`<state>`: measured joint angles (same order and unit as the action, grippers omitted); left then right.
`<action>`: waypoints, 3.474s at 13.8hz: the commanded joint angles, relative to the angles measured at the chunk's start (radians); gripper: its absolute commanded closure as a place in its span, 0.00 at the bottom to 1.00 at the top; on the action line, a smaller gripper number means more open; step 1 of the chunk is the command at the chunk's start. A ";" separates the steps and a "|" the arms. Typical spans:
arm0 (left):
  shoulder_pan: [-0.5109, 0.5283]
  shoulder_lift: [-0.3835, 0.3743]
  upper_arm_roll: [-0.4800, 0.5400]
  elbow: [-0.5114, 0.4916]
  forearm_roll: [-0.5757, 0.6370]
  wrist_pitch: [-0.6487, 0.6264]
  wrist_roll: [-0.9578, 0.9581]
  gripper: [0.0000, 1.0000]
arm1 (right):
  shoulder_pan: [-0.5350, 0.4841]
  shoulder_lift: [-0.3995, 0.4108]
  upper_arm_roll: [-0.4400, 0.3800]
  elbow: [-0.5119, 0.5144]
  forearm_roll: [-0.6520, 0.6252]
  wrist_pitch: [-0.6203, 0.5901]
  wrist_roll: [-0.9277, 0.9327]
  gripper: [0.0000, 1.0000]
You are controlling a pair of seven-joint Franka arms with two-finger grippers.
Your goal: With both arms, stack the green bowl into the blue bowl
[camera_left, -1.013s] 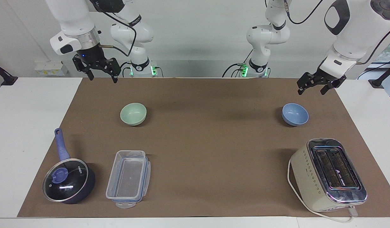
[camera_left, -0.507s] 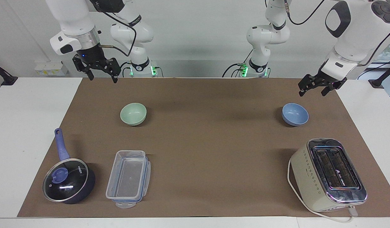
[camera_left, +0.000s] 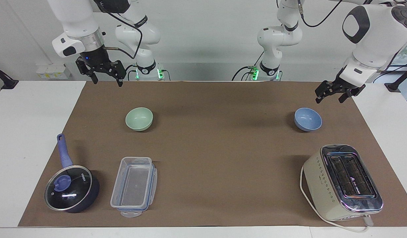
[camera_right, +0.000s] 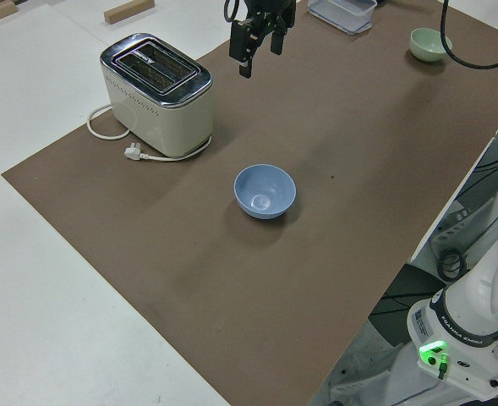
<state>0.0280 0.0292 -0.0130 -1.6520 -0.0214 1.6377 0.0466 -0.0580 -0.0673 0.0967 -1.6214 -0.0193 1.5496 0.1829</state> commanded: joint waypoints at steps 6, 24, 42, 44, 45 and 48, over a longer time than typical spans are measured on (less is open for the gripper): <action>0.072 -0.066 -0.005 -0.204 -0.008 0.154 0.110 0.00 | -0.008 -0.015 0.006 -0.014 0.016 0.001 0.018 0.00; 0.213 -0.086 -0.005 -0.603 -0.038 0.505 0.274 0.00 | -0.016 -0.014 0.000 -0.012 0.016 0.001 0.017 0.00; 0.211 -0.063 -0.005 -0.730 -0.060 0.622 0.274 1.00 | -0.016 -0.014 0.000 -0.012 0.016 0.001 0.017 0.00; 0.205 -0.058 -0.005 -0.656 -0.065 0.529 0.273 1.00 | -0.016 -0.014 0.000 -0.012 0.016 0.001 0.017 0.00; 0.201 -0.058 -0.005 -0.605 -0.065 0.472 0.266 1.00 | -0.014 -0.014 0.000 -0.012 0.016 0.001 0.017 0.00; 0.196 -0.054 -0.005 -0.477 -0.095 0.322 0.262 1.00 | -0.014 -0.014 0.000 -0.012 0.016 0.001 0.015 0.00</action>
<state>0.2276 -0.0355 -0.0201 -2.2138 -0.0908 2.0569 0.3017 -0.0603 -0.0674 0.0914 -1.6214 -0.0193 1.5496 0.1830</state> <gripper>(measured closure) 0.943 0.000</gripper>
